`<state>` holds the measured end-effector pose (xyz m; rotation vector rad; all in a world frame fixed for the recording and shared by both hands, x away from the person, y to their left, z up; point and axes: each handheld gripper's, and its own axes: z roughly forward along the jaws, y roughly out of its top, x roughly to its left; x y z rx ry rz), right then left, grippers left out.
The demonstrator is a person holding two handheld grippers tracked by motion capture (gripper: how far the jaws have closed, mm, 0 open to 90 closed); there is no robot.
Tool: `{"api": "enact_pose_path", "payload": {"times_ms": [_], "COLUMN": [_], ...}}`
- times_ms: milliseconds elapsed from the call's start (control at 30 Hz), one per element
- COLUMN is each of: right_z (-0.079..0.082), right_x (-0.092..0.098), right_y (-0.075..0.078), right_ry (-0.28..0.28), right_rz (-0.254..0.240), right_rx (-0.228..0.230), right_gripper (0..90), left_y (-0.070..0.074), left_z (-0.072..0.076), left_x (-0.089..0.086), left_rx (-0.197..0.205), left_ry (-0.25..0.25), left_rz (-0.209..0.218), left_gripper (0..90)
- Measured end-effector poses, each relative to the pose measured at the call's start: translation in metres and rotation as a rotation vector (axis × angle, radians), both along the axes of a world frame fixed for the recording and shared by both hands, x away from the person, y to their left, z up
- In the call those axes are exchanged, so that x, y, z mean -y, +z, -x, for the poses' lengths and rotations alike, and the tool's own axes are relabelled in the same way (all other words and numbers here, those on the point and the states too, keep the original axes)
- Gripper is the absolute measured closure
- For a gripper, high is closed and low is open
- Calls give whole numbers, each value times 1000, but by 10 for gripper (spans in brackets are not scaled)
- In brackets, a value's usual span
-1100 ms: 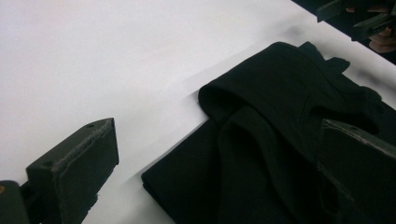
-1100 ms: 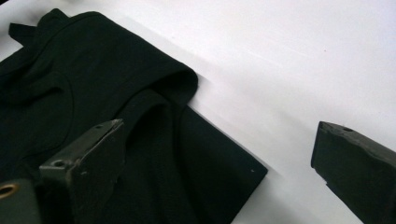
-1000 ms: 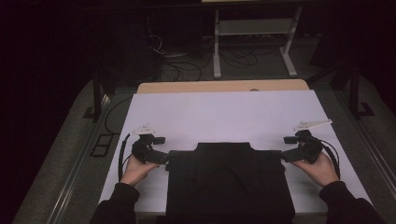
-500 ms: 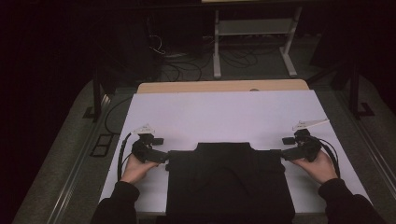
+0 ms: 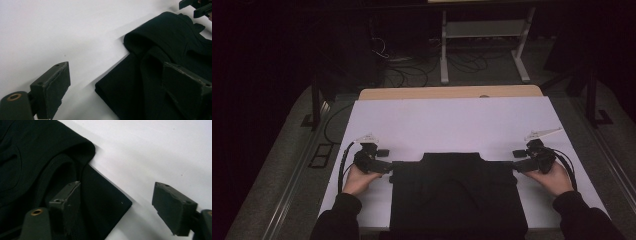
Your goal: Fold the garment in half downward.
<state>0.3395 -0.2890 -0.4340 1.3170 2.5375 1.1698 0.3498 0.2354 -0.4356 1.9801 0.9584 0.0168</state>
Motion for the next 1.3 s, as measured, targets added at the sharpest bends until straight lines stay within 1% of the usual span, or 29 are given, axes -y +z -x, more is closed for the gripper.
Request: {"api": "enact_pose_path", "payload": {"times_ms": [33, 100, 133, 167, 233, 300, 333, 400, 467, 533, 667, 767, 900, 1000, 1067, 1167, 1300], "right_z": [0, 0, 0, 0, 0, 0, 0, 1, 1, 0, 0, 0, 1, 1, 1, 1, 1], "right_x": [0, 0, 0, 0, 0, -1, -1, -1, 0, -1, -1, -2, -4, -5, -5, -5, -5], "right_y": [0, 0, -1, -1, -1, -1, -1, 0, 0, -1, -2, -3, -4, -4, -5, -5, -6], "right_ry": [3, 6, 5, 8, 5, 0, 3, 4, 6, 4, 2, -2, 16, 22, 17, 7, 13], "right_rz": [0, 0, 0, 1, 6, 15, 11, 13, 13, 18, 34, 47, 74, 81, 84, 84, 83], "right_rx": [0, -1, -1, -5, -2, 3, 1, 3, 2, -2, -6, -12, -14, -20, -18, -24, -39], "right_gripper": [258, 288, 305, 319, 370, 394, 409, 432, 448, 460, 491, 526, 565, 601, 637, 703, 781], "left_y": [0, 0, 0, 0, 1, 2, 2, 1, 0, -2, -3, -5, -6, -7, -7, -8, -9], "left_z": [0, 0, 0, 1, 1, 1, 1, 1, 1, 0, 0, 0, 0, 0, 0, -1, -2], "left_x": [0, 0, 0, 0, 0, 0, 0, 0, 0, 1, 3, 5, 7, 8, 8, 7, 7], "left_rx": [1, 0, 7, 15, 27, 33, 34, 27, 14, 3, -3, -10, -14, -18, -23, -40, -49], "left_ry": [-2, -5, -7, -6, -5, -7, -9, -13, -10, -18, -20, -21, -31, -34, -35, -34, -36], "left_rz": [0, -6, -16, -23, -18, -13, -15, -16, -25, -35, -38, -60, -69, -78, -85, -73, -78], "left_gripper": [121, 131, 149, 187, 223, 279, 299, 326, 350, 383, 419, 427, 467, 511, 552, 607, 678]}}
